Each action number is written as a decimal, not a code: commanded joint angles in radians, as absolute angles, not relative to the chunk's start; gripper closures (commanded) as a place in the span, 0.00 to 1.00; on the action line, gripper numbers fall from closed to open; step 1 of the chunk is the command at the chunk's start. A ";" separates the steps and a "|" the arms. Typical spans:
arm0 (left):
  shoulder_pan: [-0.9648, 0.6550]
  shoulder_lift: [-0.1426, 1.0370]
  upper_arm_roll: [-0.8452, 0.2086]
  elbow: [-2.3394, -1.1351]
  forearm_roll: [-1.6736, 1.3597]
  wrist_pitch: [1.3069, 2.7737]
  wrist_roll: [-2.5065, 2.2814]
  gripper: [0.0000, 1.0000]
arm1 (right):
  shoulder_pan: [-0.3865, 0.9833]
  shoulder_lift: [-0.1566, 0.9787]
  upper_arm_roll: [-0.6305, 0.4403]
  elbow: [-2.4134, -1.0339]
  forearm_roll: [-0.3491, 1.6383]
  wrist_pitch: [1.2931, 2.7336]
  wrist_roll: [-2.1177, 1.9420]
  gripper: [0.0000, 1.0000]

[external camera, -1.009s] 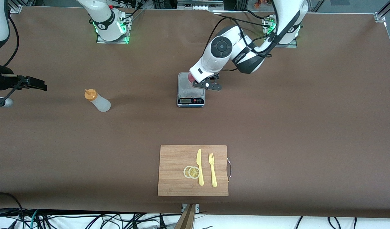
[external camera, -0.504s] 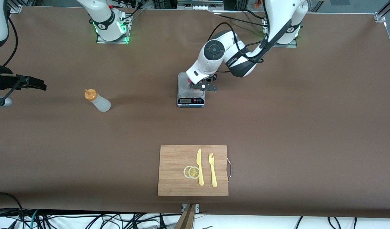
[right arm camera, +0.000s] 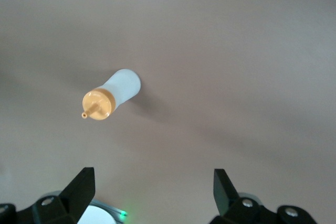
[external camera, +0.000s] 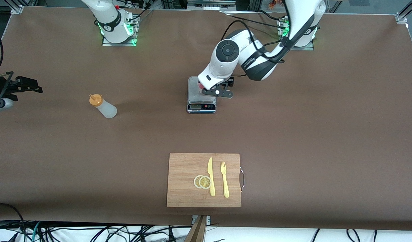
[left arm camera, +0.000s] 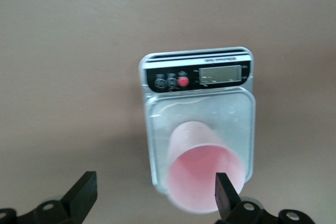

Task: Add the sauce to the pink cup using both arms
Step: 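Release the cup and raise the left gripper while the right gripper reaches the bottle, then close the right gripper around the white squeeze bottle, then lift the bottle with the right gripper and tilt it over the cup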

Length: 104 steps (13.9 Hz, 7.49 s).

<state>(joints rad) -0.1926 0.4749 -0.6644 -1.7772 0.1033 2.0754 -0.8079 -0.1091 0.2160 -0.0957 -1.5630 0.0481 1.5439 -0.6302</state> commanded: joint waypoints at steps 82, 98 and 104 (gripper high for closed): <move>-0.052 0.005 -0.051 -1.629 -0.026 1.493 -0.049 0.00 | 0.369 0.503 -0.069 -1.668 0.517 1.957 -1.671 1.00; -0.049 0.003 -0.043 -1.631 -0.026 1.491 -0.043 0.00 | 0.670 0.505 -0.069 -1.666 0.193 1.965 -1.221 1.00; -0.049 -0.002 -0.051 -1.629 -0.028 1.486 -0.049 0.00 | 0.738 0.508 -0.067 -1.664 0.091 1.965 -1.166 1.00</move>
